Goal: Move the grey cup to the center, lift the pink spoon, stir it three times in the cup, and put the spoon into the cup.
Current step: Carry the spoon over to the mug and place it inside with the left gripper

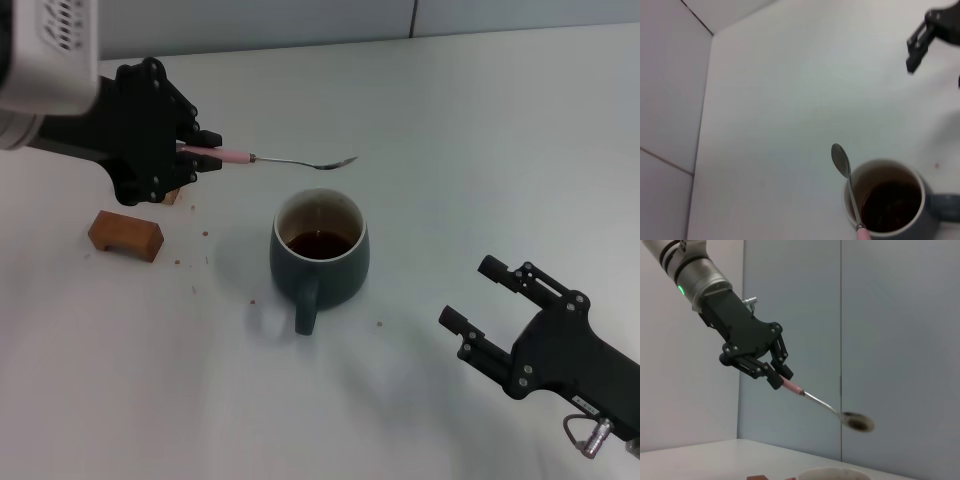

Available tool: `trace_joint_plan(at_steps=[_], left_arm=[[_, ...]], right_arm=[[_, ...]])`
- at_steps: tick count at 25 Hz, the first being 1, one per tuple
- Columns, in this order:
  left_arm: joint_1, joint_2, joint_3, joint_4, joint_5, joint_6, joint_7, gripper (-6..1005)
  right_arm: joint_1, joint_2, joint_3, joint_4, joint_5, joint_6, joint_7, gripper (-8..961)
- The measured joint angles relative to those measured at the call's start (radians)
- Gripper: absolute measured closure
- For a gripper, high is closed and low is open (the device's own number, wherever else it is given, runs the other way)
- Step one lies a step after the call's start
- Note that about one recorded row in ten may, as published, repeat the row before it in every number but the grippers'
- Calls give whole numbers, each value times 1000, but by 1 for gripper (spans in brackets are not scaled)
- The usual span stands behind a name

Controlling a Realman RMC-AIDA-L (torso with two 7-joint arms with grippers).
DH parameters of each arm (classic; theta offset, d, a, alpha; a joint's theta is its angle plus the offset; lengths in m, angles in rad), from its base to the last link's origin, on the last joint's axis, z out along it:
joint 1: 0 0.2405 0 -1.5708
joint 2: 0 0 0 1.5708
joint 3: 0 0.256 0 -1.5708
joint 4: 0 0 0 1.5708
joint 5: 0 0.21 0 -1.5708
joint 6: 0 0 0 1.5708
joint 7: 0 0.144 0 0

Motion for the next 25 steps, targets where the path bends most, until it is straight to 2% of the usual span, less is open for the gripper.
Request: trace_joint_plan(at_steps=[10,16,25], left_arm=[[-14,-1,150,131,188,22,-49,874],[-15,-2,171,172,209,65,-57,873],[-15,-3,279,210,311,81,-73,873]], right_arm=[[-1,3,5,0,0,2,0,276],[-1,3,10,1,0,3,0,276],[-1,3,10,4,0,-4,0,276]])
